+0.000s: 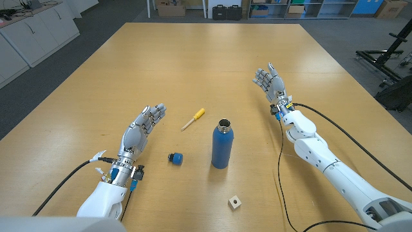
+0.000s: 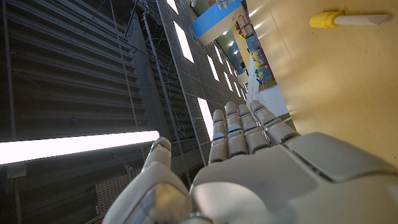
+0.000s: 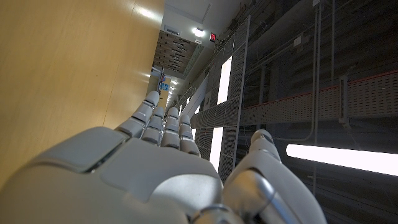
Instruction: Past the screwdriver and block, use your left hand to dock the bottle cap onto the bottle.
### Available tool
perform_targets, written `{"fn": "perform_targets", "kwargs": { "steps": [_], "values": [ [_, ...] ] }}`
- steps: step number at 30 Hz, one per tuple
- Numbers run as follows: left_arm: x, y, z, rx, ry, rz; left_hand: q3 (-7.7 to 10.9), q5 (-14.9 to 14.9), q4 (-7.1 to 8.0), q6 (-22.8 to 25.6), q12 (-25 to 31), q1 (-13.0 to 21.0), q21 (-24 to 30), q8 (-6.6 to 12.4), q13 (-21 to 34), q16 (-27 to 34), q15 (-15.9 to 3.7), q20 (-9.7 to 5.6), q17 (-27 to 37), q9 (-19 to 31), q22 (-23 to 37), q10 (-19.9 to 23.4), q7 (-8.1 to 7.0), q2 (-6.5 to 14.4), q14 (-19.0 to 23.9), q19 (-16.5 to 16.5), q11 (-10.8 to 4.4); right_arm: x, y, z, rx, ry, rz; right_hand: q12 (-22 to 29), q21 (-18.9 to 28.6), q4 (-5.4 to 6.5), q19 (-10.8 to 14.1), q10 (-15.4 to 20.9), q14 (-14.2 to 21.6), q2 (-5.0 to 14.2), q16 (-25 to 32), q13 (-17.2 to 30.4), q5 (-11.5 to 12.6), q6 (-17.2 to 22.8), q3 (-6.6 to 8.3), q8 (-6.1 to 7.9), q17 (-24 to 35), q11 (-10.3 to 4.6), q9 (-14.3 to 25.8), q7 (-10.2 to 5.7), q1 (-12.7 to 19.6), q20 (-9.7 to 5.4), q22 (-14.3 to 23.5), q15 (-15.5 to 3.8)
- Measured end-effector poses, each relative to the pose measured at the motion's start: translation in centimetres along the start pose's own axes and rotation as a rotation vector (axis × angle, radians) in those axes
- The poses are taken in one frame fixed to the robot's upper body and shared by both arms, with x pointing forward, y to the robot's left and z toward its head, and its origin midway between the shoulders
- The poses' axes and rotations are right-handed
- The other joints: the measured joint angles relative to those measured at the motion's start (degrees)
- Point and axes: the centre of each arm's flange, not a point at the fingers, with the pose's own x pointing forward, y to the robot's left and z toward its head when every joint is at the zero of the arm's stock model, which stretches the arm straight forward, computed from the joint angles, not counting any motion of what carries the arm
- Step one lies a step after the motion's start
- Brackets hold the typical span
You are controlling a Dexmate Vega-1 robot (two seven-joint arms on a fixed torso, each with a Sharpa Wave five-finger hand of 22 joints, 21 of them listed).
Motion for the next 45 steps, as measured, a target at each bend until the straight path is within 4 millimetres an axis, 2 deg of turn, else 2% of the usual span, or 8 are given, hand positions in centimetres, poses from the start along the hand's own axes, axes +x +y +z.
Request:
{"fn": "perform_targets", "kwargs": {
  "steps": [14, 27, 35, 45],
  "values": [
    [-1.8, -0.2, 0.3, 0.043, 0.009, -0.001, 0.0, 0.0, 0.0, 0.6, 0.0, 0.0, 0.0, 0.22, 0.0, 0.0, -0.08, -0.05, 0.0, 0.0, 0.0, 0.5, -0.61, 0.0, 0.7, 0.6, 0.12, 0.0, 0.0, 0.0, -0.001, 0.0, -0.001, 0.0, -0.2, 0.0, 0.1, 0.0, 0.0, 0.0, 0.0, 0.0, 0.0, 0.3, 0.0, 0.0, 0.0, 0.0, 0.0, -0.31, 0.0, 0.09, 0.0, 0.0],
    [-2.8, -0.7, 0.9, 0.155, -0.012, 0.002, 0.29, 0.0, -0.29, 2.2, 0.2, 0.2, 0.0, 0.63, 0.0, 0.0, -0.8, -0.07, 0.0, 0.0, 0.0, 1.5, -1.54, 0.2, 1.4, 1.6, -0.9, -0.3, 0.1, -0.1, 0.002, 0.002, 0.001, 0.0, -0.2, 0.0, 0.1, 0.0, 0.0, 0.0, 0.0, 0.0, 0.0, 0.3, 0.0, 0.0, 0.0, 0.0, 0.0, -0.31, 0.0, 0.09, 0.0, 0.0],
    [-3.0, -1.0, 1.4, 0.237, -0.022, -0.004, 1.12, 0.0, -1.12, 2.4, 0.2, 1.1, 0.0, 0.63, 0.0, -0.3, -1.11, -0.07, 0.0, 0.0, 0.0, 1.8, -1.73, 1.1, 1.7, 1.6, -1.22, -0.6, 0.1, 0.1, 0.001, 0.0, -0.002, 0.0, -0.3, 0.0, 0.1, 0.0, 0.0, 0.01, 0.0, 0.0, 0.0, 0.3, 0.0, 0.0, 0.0, 0.0, 0.0, -0.31, 0.0, 0.09, 0.0, 0.0],
    [-3.5, -1.4, 2.1, 0.358, -0.035, 0.003, 2.84, 0.0, -2.84, 3.9, 0.2, 4.4, -0.2, 1.29, -0.3, -0.4, -1.01, -0.07, -0.2, 0.0, 0.0, 2.8, -2.67, 1.7, 2.6, 1.6, -2.15, -1.1, 0.3, 0.3, -0.005, 0.0, -0.005, 0.0, -0.4, 0.0, 0.1, 0.0, 0.0, 0.3, 0.0, 0.0, 0.0, 0.3, -0.01, 0.0, 0.0, 0.0, 0.0, -0.31, 0.3, 0.09, 0.0, 0.0]
  ]
}}
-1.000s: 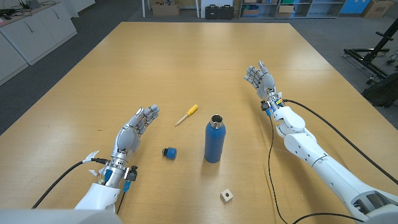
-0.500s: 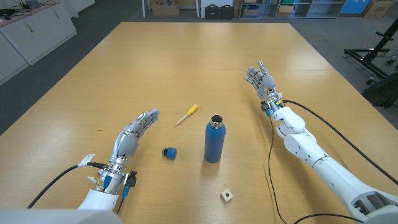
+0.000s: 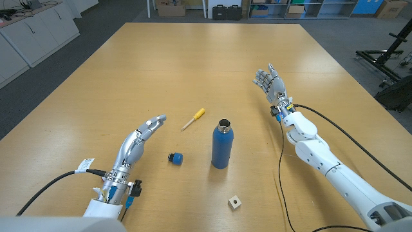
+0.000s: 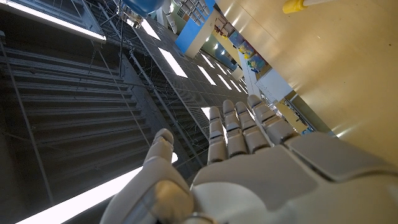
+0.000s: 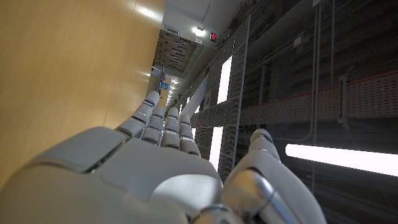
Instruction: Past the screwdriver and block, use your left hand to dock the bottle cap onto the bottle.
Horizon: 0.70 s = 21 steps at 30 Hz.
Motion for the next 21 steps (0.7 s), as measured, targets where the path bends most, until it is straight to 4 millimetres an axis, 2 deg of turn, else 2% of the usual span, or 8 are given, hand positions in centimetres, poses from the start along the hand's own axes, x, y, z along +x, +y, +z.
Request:
{"fn": "perform_targets", "kwargs": {
  "steps": [5, 21],
  "values": [
    [-0.2, 0.0, 0.4, 0.054, -0.01, 0.008, 0.49, 0.3, -0.17, 0.8, 0.0, 0.9, 0.0, 0.01, 0.0, 0.0, -0.1, -0.47, 0.0, 0.0, 0.0, 0.4, -0.2, 0.1, 0.5, 0.5, -0.42, -0.1, 0.1, 0.1, -0.002, -0.001, 0.0, 0.0, 0.0, 0.0, 0.0, 0.0, 0.0, 0.0, 0.0, 0.0, 0.0, 0.0, 0.0, 0.0, 0.0, 0.0, 0.0, 0.0, 0.0, 0.0, 0.0, 0.0],
    [-1.1, 0.0, 2.0, 0.266, -0.034, 0.048, 1.67, 0.3, -0.41, 2.6, 0.2, 2.7, 0.0, 0.83, 0.0, 0.0, -0.1, -0.27, 0.0, 0.3, 0.0, 2.6, -1.0, -0.2, 2.6, 1.3, -1.1, -0.3, 0.4, 0.3, -0.001, -0.004, -0.002, 0.0, -0.2, 0.0, 0.0, 0.0, 0.0, 0.0, 0.0, 0.0, 0.0, 0.0, 0.0, 0.0, 0.0, 0.0, 0.0, 0.0, 0.0, 0.0, 0.0, 0.0]
  ]
}}
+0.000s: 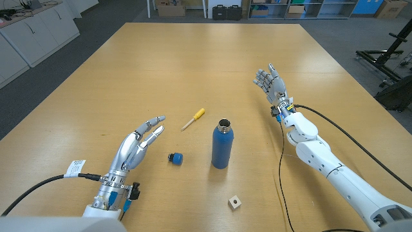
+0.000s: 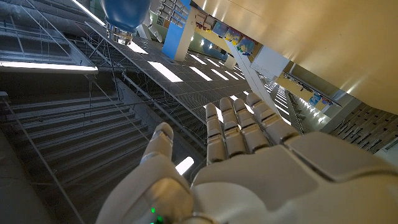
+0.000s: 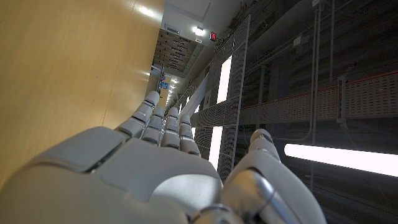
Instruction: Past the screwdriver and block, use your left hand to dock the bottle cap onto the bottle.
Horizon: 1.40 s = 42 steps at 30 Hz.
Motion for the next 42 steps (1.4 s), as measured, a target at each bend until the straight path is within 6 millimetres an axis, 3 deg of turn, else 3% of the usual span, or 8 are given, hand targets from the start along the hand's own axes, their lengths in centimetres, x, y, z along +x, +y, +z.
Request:
{"fn": "perform_targets", "kwargs": {
  "steps": [13, 20, 28, 36, 42],
  "values": [
    [-0.3, 0.1, 0.7, 0.176, -0.003, 0.02, 0.15, 0.0, -0.15, 0.6, 0.0, 0.5, 0.0, 0.29, 0.0, 0.0, -0.09, -0.23, 0.0, 0.0, 0.0, 0.6, -0.61, 0.0, 0.5, 0.6, -0.62, -0.1, 0.2, 0.0, -0.001, 0.001, -0.006, 0.0, 0.0, 0.0, 0.0, 0.0, 0.0, 0.0, 0.0, 0.0, 0.0, 0.0, 0.0, 0.0, 0.0, 0.0, 0.0, 0.0, 0.0, 0.0, 0.0, 0.0],
    [-0.1, 0.1, 0.7, 0.252, -0.004, 0.016, 0.63, 0.0, -0.15, 2.0, 0.6, 1.6, 0.0, 0.58, 0.1, 0.0, -0.03, -0.53, 0.0, 0.0, 0.0, 2.0, -1.35, -0.7, 1.5, 0.9, -2.03, -0.1, 0.3, -0.1, 0.002, 0.002, -0.009, 0.0, -0.2, 0.0, 0.0, 0.3, 0.0, 0.0, 0.0, 0.0, 0.0, 0.0, 0.0, 0.0, 0.0, -0.32, 0.0, 0.0, 0.0, 0.0, 0.0, 0.0],
    [0.2, 0.1, 0.9, 0.324, -0.003, 0.008, 2.47, 0.0, -0.89, 4.6, 0.8, 8.0, 0.0, 1.86, 0.0, 0.0, -0.17, -1.08, -0.2, 0.0, -0.1, 5.3, -3.43, -3.4, 3.4, 1.5, -4.83, -0.1, 0.2, -0.1, 0.002, 0.002, -0.011, 0.0, -0.2, 0.0, 0.0, 0.3, 0.0, 0.0, 0.0, 0.0, 0.0, 0.0, 0.0, 0.0, 0.0, -0.32, 0.0, 0.0, 0.0, 0.0, 0.3, 0.0],
    [0.5, 0.3, 1.3, 0.378, 0.007, -0.006, 5.27, 0.0, -1.0, 5.7, 0.4, 18.0, -0.4, 2.54, 0.0, -0.8, -0.14, -1.55, -0.3, 0.0, -0.1, 7.4, -5.16, -7.2, 4.7, 1.9, -7.59, -0.2, 0.2, -0.1, 0.002, 0.006, -0.012, 0.0, -0.2, 0.0, 0.0, 0.3, 0.0, 0.0, 0.0, 0.0, 0.0, 0.2, 0.0, 0.0, 0.0, -0.32, 0.0, -0.2, 0.0, 0.0, 0.3, 0.0],
    [0.7, 0.5, 1.7, 0.415, 0.022, -0.044, 7.09, 0.0, -0.96, 5.7, -0.1, 24.9, -0.5, 2.76, 0.0, -1.4, -0.31, -1.55, -0.3, 0.0, -0.1, 8.2, -6.58, -8.6, 5.0, 1.9, -9.41, -0.2, 0.2, -0.2, 0.002, 0.01, -0.012, 0.0, -0.4, 0.0, 0.0, 0.3, 0.0, 0.0, 0.0, 0.0, 0.0, 0.2, 0.0, 0.0, 0.0, -0.32, 0.0, -0.2, 0.0, 0.0, 0.3, 0.0]
  ]
}}
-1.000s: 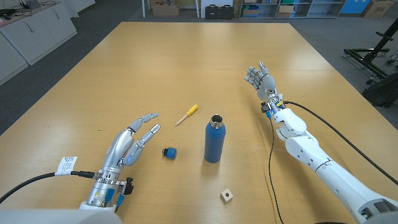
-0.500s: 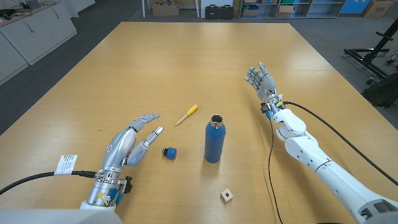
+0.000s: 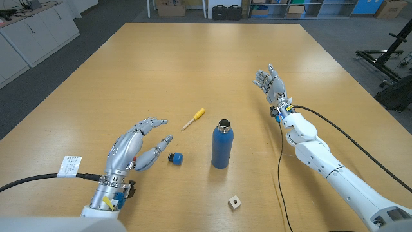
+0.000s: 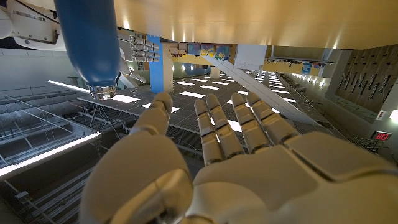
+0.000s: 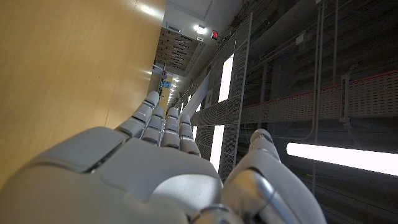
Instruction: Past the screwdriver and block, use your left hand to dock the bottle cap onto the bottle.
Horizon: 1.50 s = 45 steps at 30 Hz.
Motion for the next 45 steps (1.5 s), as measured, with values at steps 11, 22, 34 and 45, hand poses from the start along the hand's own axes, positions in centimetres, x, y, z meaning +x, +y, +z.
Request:
{"fn": "perform_targets", "kwargs": {
  "steps": [11, 22, 34, 45],
  "values": [
    [0.2, 1.5, 0.9, 0.122, 0.012, -0.093, 1.03, 0.0, 0.1, -0.2, -0.8, 6.4, -0.2, 0.0, 0.1, -0.7, -0.01, 0.0, -0.3, 0.0, 0.0, -0.1, -1.63, -1.8, -0.4, 0.0, -0.94, 0.0, 0.1, -0.3, 0.001, 0.01, 0.005, 0.0, 0.0, 0.0, 0.0, 0.0, 0.0, 0.0, 0.0, 0.0, 0.0, 0.0, 0.0, -0.31, 0.0, 0.0, 0.0, 0.0, 0.0, 0.0, 0.0, 0.0],
    [0.9, 3.0, 1.6, 0.262, 0.025, -0.209, 1.02, -0.3, 0.1, 0.1, -0.9, 9.6, -0.4, 0.36, 0.4, -1.1, 0.1, 0.0, -0.3, 0.3, 0.0, 0.5, -3.16, -2.5, -1.8, 0.0, -2.12, 0.3, 0.3, -0.4, 0.004, 0.011, 0.008, 0.0, -0.2, 0.0, 0.3, 0.0, 0.0, 0.24, 0.0, 0.0, 0.0, 0.3, 0.0, -0.31, 0.1, 0.0, 0.0, 0.32, 0.2, 0.32, 0.0, 0.0],
    [2.0, 4.2, 2.4, 0.357, 0.021, -0.362, 0.77, -0.3, 0.35, -0.8, -1.7, 13.1, -0.8, 0.39, 0.4, -1.3, -0.02, 0.09, -0.3, 0.3, 0.0, 0.5, -5.19, -2.4, -3.9, -1.8, -2.68, 0.5, 0.3, -0.4, 0.004, 0.012, 0.01, 0.0, -0.2, 0.0, 0.3, 0.0, 0.0, 0.23, 0.0, 0.0, 0.0, 0.3, 0.0, -0.31, 0.1, 0.0, 0.0, 0.31, 0.2, 0.31, 0.0, 0.0],
    [2.7, 4.6, 3.1, 0.436, 0.014, -0.482, 0.16, -0.7, 0.92, -2.1, -2.0, 14.8, -0.8, -0.07, 0.4, -1.3, 0.1, -0.07, -0.2, 0.3, 0.0, -0.6, -5.29, -2.6, -4.4, -2.6, -2.76, 0.5, 0.5, -0.6, 0.007, 0.018, 0.01, 0.0, -0.2, 0.0, 0.3, 0.0, 0.0, 0.23, 0.0, 0.0, 0.0, 0.3, 0.0, -0.31, 0.1, 0.0, 0.0, 0.31, 0.2, 0.31, 0.0, 0.0]
  ]
}}
